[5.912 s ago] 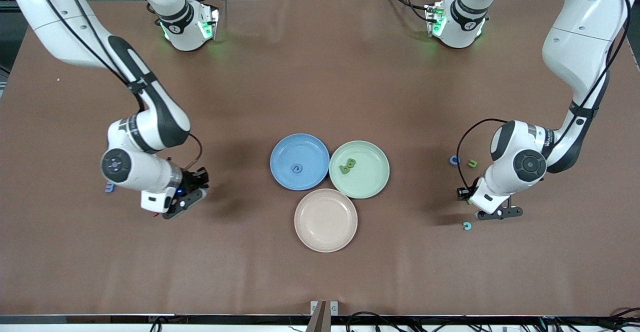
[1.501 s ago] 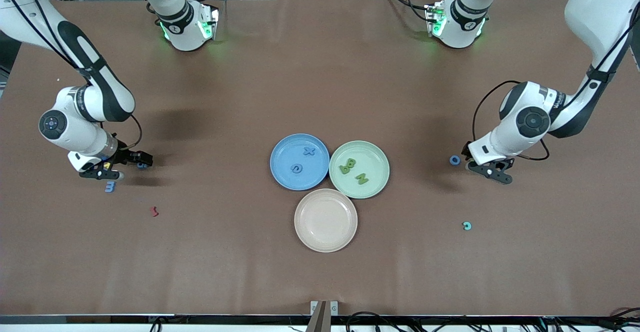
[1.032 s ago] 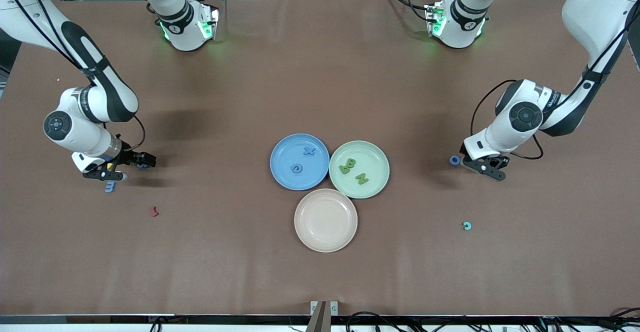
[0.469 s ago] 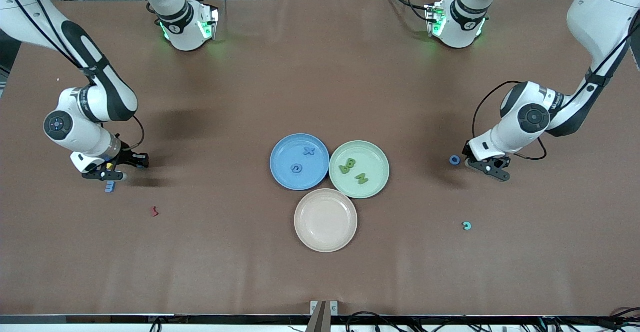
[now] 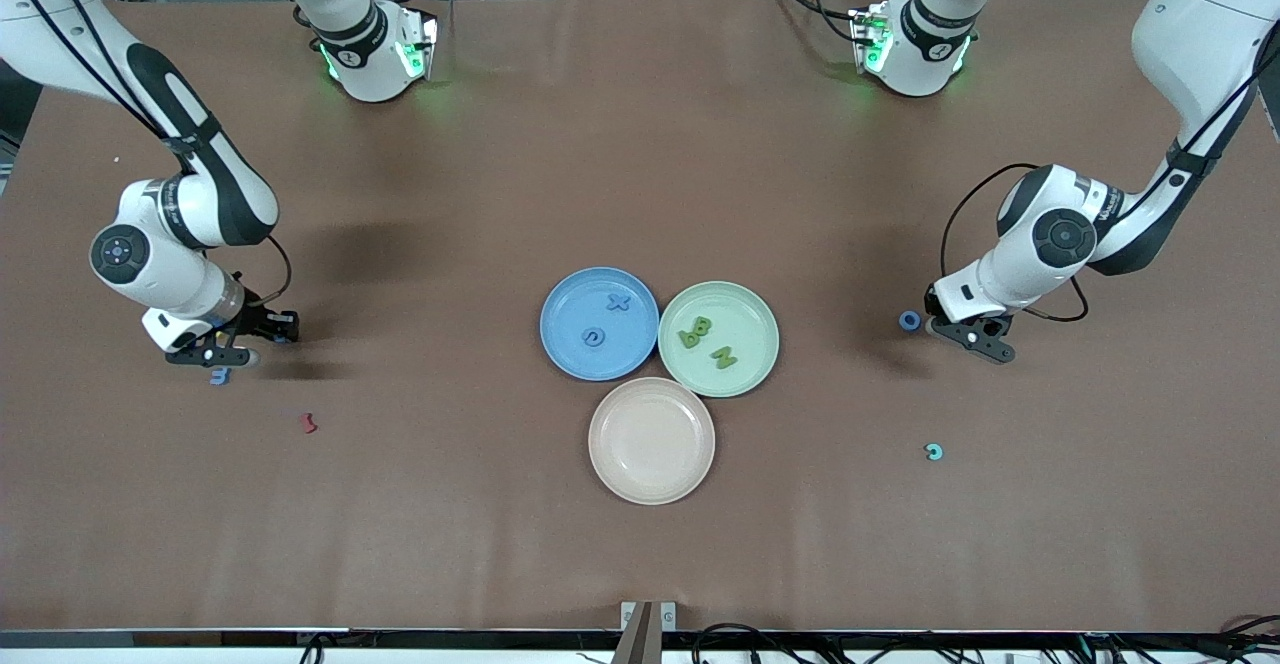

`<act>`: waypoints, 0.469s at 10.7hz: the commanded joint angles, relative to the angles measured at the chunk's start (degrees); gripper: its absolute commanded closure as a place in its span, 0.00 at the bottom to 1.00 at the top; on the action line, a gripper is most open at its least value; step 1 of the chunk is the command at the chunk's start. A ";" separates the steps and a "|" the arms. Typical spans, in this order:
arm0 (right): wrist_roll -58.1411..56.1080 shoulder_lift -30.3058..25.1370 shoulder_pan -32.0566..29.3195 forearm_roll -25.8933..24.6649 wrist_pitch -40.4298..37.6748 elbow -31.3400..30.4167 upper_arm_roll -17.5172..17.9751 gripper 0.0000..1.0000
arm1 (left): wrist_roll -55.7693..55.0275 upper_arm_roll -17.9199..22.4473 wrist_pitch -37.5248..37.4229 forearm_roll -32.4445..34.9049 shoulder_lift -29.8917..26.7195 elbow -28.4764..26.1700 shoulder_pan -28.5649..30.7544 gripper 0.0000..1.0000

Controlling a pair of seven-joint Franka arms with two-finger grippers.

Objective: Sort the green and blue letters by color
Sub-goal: 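Grasp the blue 6 with the right gripper while the left gripper grasps green u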

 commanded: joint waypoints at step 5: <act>9.48 2.38 13.28 10.22 -13.73 11.33 1.54 1.00 | -0.94 -6.98 -4.80 -5.38 -1.75 11.08 -0.11 1.00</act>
